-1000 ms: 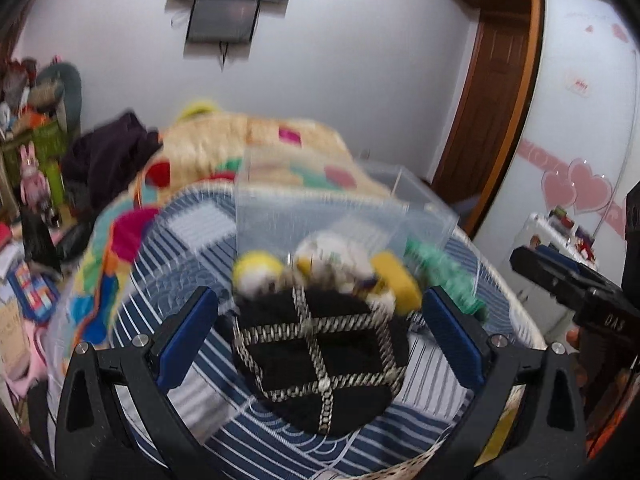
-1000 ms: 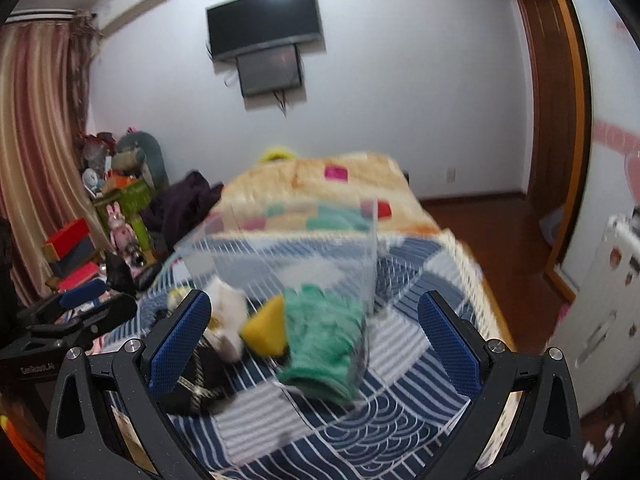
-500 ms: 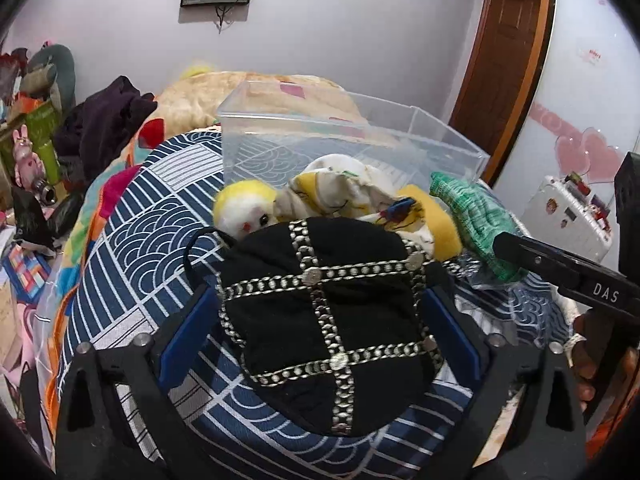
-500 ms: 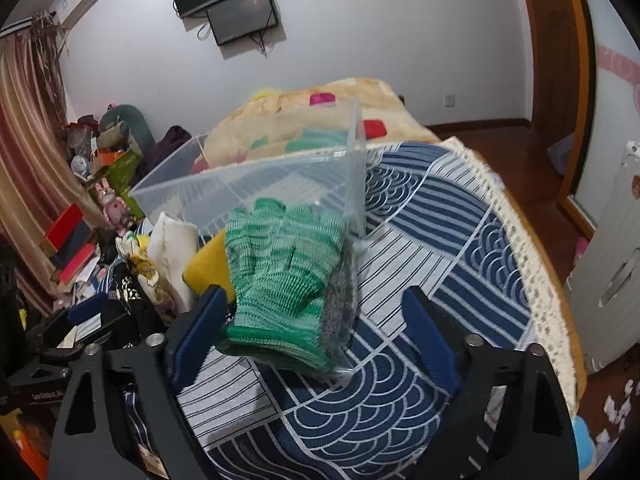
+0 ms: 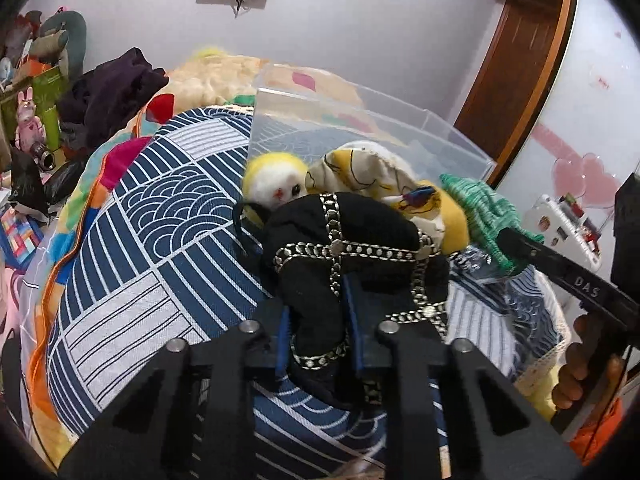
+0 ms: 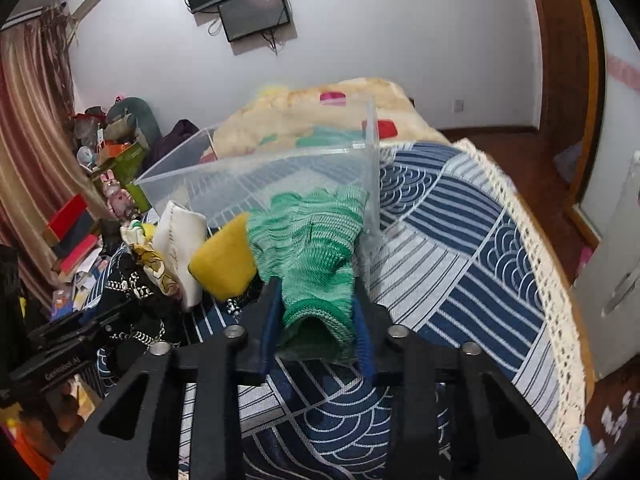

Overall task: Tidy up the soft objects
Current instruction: 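Grasp the black chain-pattern bag with left tool while right tool grasps green gloves, then lower the black bag into the clear box with left tool while right drops gloves in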

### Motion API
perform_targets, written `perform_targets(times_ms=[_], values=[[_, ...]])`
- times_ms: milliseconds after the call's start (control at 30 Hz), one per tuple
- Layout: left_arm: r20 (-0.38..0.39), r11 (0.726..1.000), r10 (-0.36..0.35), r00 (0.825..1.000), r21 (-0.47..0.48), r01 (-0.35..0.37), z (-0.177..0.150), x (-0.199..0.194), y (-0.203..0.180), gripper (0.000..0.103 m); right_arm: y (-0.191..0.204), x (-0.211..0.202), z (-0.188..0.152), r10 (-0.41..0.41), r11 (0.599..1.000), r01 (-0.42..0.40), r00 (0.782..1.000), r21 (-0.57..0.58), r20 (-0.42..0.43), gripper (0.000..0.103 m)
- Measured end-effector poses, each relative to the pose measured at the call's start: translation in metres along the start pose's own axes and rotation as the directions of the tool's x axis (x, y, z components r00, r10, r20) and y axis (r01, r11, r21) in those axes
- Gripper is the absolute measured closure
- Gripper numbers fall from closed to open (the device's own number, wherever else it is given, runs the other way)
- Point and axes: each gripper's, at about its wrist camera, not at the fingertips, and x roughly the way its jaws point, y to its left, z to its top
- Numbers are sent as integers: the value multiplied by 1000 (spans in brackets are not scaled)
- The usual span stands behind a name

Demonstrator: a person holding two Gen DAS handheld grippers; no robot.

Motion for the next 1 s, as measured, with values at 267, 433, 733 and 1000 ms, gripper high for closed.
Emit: perform_targets(times_ms=[267,433,733,1000], values=[[80,998,-35,996,61,30,5,-42,-18,90,0,-11,9,14,1000,-14,997,-8,70,90],[148,993,-44,988,114,27,21,-64,-28,91,3,-26,15,16,1000,-13,991,-16,131,90],[239,989,-44,970,150,8,67,-80,-38,91,11,-39,32,8,999,2,980,-54,200,90],[287,985,-52,956,174,1,116,-71,-39,91,15,-40,61,1,997,21,965,-80,263,90]])
